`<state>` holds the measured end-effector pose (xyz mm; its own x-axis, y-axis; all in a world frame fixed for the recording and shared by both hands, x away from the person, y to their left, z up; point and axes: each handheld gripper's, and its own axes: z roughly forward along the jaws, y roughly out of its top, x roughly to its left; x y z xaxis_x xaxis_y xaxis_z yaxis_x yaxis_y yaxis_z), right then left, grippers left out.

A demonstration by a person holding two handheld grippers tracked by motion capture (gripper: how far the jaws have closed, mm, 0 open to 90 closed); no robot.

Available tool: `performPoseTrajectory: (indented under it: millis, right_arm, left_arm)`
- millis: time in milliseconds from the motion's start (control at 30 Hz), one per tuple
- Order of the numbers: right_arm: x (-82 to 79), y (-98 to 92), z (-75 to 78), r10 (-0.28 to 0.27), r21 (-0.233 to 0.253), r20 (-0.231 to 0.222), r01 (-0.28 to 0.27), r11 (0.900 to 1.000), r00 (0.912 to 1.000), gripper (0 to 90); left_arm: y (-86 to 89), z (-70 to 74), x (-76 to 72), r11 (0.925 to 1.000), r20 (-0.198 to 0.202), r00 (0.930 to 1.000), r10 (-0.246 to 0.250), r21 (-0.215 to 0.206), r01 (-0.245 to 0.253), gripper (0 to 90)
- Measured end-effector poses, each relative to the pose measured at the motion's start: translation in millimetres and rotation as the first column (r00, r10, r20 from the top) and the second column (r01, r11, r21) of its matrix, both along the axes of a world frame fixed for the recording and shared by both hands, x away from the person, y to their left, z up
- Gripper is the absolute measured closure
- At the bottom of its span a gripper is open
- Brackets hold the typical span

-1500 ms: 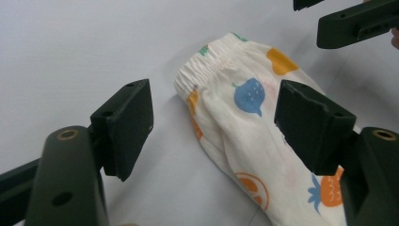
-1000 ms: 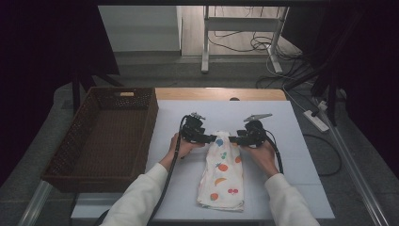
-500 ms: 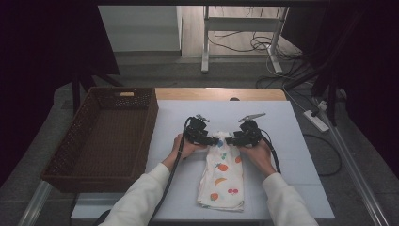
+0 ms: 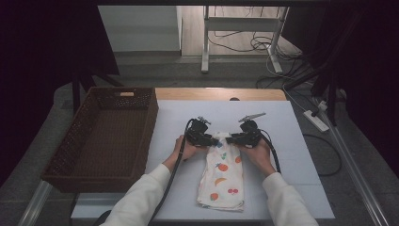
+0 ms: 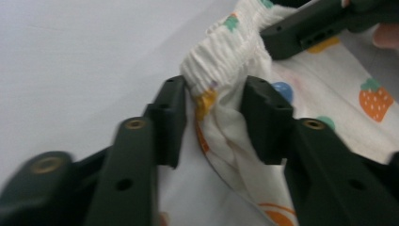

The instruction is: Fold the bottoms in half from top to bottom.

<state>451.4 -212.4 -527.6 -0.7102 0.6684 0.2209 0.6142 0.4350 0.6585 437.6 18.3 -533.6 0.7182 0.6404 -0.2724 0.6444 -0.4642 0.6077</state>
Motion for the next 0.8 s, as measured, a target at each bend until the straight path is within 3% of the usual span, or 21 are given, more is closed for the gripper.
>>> performPoseTrajectory:
  millis: [133, 267, 400, 633, 800]
  right_arm:
    - [0.4, -1.5, -0.9, 0.005, 0.019, -0.022, -0.005, 1.000, 0.9998, 75.5]
    - [-0.1, -2.0, -1.1, 0.010, 0.029, -0.022, -0.009, 1.000, 0.9997, 78.2]
    - [-2.6, -2.2, 4.6, 0.018, 0.021, 0.019, -0.018, 1.000, 0.9997, 78.8]
    - [-8.8, -6.5, 20.7, 0.020, 0.059, 0.081, -0.024, 0.998, 0.9965, 78.9]
    - [-13.3, -5.6, 26.4, 0.028, 0.059, 0.116, -0.035, 0.998, 0.9929, 78.9]
  left_arm:
    - [1.7, -1.4, -0.1, 0.9999, -0.001, 1.0000, -0.003, -0.011, 0.003, 75.1]
    - [2.8, -1.4, -0.6, 0.9998, 0.012, 0.9999, -0.010, -0.019, 0.010, 79.5]
    - [3.5, 2.4, -2.1, 0.9995, 0.035, 0.9993, -0.009, -0.029, 0.010, 81.1]
    - [8.8, 17.5, -7.9, 0.9980, 0.096, 0.9954, 0.000, -0.064, 0.006, 81.0]
    - [10.4, 22.3, -11.3, 0.9977, 0.115, 0.9934, -0.003, -0.068, 0.010, 80.8]
